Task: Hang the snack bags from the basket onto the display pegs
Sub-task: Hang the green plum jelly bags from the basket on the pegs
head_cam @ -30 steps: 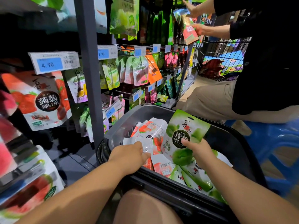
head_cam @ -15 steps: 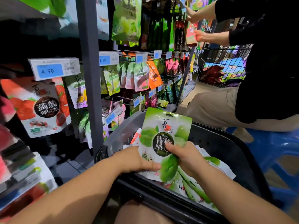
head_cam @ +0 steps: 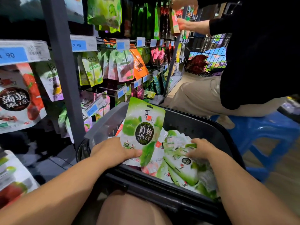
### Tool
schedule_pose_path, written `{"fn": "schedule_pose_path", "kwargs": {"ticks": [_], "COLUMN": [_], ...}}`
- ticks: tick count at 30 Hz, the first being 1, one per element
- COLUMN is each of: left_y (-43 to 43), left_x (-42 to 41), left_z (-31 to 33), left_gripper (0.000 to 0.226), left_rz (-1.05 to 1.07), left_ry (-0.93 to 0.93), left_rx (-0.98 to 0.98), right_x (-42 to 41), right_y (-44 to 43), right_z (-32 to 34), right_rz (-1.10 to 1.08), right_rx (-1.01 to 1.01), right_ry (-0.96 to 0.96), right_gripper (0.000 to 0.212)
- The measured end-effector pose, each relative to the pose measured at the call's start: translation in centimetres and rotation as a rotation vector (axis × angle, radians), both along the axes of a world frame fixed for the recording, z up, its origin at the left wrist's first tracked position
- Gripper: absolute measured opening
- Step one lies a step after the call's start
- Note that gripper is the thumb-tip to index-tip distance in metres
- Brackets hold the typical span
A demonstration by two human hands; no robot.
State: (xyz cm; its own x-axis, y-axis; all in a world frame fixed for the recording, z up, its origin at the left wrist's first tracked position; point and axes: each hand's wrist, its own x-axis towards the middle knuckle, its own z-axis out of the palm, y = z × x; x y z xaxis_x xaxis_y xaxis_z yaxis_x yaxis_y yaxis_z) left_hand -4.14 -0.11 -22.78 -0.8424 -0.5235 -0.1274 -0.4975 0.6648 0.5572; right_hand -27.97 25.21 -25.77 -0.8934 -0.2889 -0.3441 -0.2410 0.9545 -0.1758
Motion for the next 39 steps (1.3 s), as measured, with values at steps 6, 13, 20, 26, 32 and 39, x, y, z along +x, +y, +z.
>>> {"fn": "schedule_pose_path", "kwargs": {"ticks": [6, 13, 20, 26, 32, 39], "left_y": [0.8, 1.3, 1.3, 1.1, 1.1, 0.9], "left_x": [0.4, 0.7, 0.8, 0.6, 0.7, 0.8], "left_z": [0.7, 0.6, 0.5, 0.2, 0.4, 0.2], "left_gripper": [0.05, 0.043, 0.036, 0.04, 0.039, 0.036], "left_rz": [0.031, 0.215, 0.238, 0.245, 0.254, 0.288], "left_ry": [0.025, 0.194, 0.262, 0.263, 0.27, 0.318], "left_rx": [0.006, -0.022, -0.031, -0.02, 0.011, 0.113], "right_x": [-0.3, -0.5, 1.2, 4.1, 4.5, 4.4], "right_y": [0.0, -1.0, -4.0, -5.2, -5.4, -5.8], "right_z": [-0.2, -0.4, -0.7, 0.2, -1.2, -0.8], "right_rz": [-0.083, -0.227, -0.117, 0.136, 0.314, 0.25], "right_rx": [-0.009, -0.15, -0.16, -0.049, -0.046, -0.321], "right_ry": [-0.022, 0.0, 0.015, 0.105, -0.025, -0.012], "right_gripper": [0.104, 0.066, 0.037, 0.074, 0.119, 0.058]}}
